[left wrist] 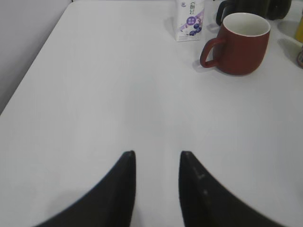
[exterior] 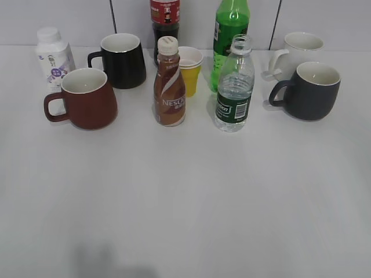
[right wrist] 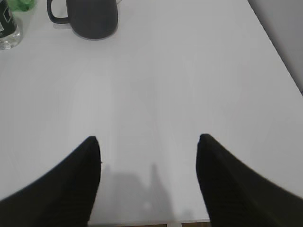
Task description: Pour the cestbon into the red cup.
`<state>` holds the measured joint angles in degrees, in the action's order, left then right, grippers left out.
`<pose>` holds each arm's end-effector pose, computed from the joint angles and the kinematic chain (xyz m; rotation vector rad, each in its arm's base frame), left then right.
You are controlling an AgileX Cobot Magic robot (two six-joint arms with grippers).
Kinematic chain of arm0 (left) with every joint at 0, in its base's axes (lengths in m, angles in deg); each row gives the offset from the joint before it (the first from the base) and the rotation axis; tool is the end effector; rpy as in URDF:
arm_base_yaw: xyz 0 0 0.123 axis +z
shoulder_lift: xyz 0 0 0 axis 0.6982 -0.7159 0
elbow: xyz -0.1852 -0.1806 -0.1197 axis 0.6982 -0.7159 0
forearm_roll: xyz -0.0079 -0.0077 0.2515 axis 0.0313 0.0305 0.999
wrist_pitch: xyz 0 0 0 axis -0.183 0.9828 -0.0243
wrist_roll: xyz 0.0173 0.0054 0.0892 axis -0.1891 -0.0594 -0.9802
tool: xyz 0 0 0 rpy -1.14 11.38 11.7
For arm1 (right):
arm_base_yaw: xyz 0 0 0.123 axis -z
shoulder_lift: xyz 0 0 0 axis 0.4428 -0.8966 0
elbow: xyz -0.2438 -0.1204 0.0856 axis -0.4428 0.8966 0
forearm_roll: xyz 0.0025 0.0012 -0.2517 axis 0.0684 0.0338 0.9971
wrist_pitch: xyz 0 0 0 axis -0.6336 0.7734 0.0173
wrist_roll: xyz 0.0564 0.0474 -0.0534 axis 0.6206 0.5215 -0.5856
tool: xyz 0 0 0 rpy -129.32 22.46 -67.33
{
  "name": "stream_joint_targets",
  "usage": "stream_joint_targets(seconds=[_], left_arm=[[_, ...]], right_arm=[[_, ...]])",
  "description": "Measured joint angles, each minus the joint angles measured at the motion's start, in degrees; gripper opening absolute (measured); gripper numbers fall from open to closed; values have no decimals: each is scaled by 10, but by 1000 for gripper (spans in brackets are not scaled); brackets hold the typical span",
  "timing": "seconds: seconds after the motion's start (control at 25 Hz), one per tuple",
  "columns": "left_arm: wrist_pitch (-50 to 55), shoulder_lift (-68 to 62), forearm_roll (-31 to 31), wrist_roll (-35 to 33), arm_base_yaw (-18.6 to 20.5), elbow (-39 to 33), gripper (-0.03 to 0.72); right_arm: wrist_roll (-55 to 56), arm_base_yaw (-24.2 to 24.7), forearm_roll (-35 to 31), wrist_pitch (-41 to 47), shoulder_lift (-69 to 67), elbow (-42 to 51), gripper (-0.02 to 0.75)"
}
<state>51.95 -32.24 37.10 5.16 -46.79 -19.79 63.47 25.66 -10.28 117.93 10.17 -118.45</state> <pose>-0.0091 0.0050 0.2837 -0.0261 2.0188 0.0001 -0.0056 -0.0039 0.2796 -0.0027 2.0112 -0.0472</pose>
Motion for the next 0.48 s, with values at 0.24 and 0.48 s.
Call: stream_joint_targets(seconds=[0.24,0.48], left_arm=[[0,0,0,0,0,0,237],[0,0,0,0,0,0,237]], right_arm=[[0,0,0,0,0,0,479],[0,0,0,0,0,0,479]])
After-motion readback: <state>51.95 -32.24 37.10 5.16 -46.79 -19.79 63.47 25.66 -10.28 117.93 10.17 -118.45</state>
